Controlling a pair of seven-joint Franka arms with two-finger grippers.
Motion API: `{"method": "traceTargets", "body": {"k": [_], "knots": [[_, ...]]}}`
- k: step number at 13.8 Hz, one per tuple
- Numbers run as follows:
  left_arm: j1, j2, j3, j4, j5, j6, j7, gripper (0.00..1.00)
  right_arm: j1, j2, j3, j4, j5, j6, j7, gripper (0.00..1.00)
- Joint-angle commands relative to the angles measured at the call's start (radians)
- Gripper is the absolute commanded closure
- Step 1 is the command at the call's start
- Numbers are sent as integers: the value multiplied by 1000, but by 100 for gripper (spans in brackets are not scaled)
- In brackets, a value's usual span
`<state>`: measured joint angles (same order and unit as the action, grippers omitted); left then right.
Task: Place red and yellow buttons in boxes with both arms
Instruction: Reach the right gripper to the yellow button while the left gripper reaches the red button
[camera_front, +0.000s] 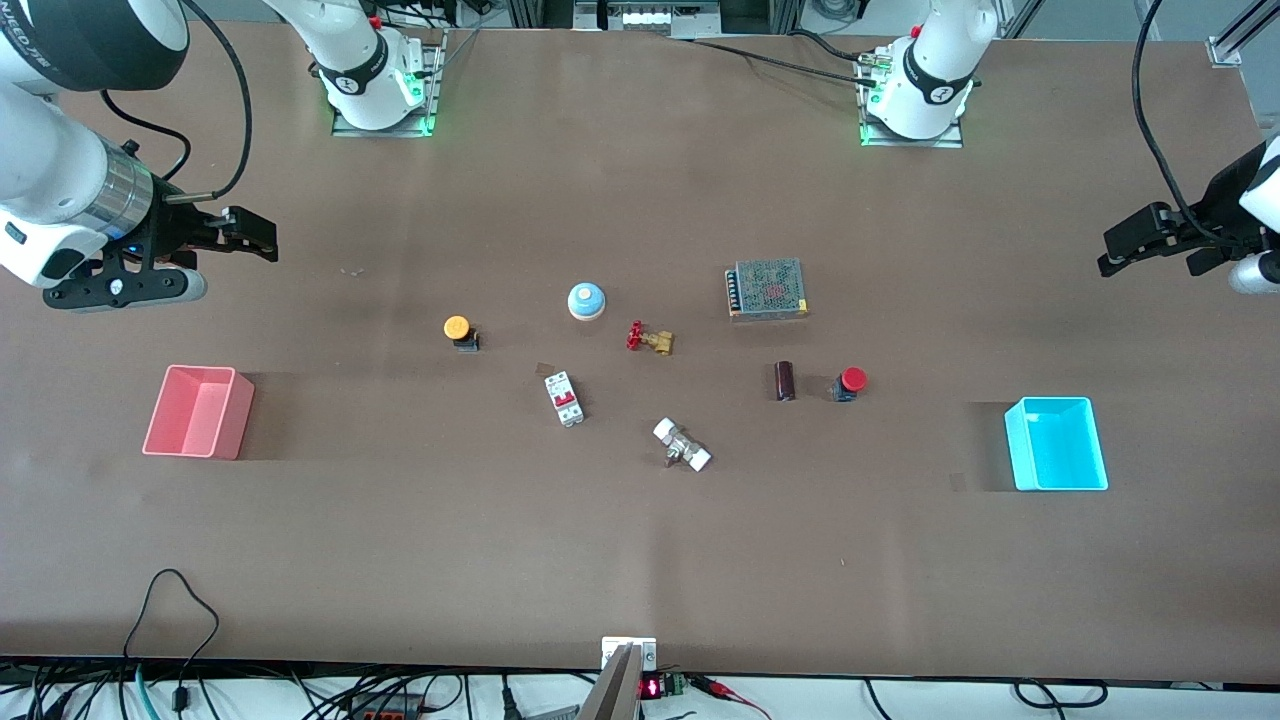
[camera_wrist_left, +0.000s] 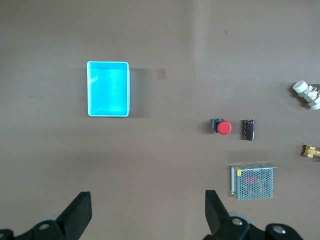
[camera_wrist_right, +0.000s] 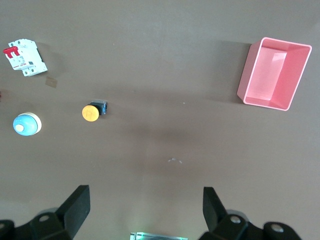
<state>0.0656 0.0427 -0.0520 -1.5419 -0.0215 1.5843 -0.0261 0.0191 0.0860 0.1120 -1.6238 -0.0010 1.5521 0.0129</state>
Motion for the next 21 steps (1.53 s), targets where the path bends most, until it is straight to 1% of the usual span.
{"method": "traceTargets", "body": {"k": [1, 4, 5, 7, 8, 11, 12, 14, 15, 17, 19, 21], "knots": [[7, -21, -6, -7, -14, -14, 1, 0, -4, -2, 1, 2, 1, 3, 2, 0], [-3, -12, -6, 2, -14, -17, 0, 0, -1, -2, 1, 2, 1, 9, 2, 0], [-7, 6, -6, 3, -11, -18, -6, 0, 2, -2, 1, 1, 3, 17, 4, 0], [-4, 26, -8, 11, -14, -17, 1, 0, 13, 11, 11, -8, 6, 66, 13, 0], [-4, 28, -8, 14, -17, -15, 2, 0, 31, 24, 12, -8, 10, 84, 59, 0], [-44, 89, -26, 19, -18, -10, 2, 0, 108, 76, 12, -8, 18, 141, 169, 0], [-71, 139, -35, 31, -15, -6, 0, 0, 122, 90, 12, -25, 18, 173, 185, 0], [-133, 221, -37, 51, -9, -9, -6, 0, 131, 83, 12, -126, 18, 299, 185, 0], [-148, 258, -37, 52, 0, -7, -6, 0, 145, 81, 12, -160, 18, 337, 187, 0], [-187, 308, -40, 57, 43, -3, -11, 0, 156, 84, 12, -191, 18, 383, 222, 0], [-197, 347, -40, 74, 37, 73, -21, 0, 165, 81, 12, -263, 16, 475, 234, 0], [-197, 403, -42, 75, 28, 92, -55, 0, 179, 81, 12, -326, 13, 561, 260, 0]]}}
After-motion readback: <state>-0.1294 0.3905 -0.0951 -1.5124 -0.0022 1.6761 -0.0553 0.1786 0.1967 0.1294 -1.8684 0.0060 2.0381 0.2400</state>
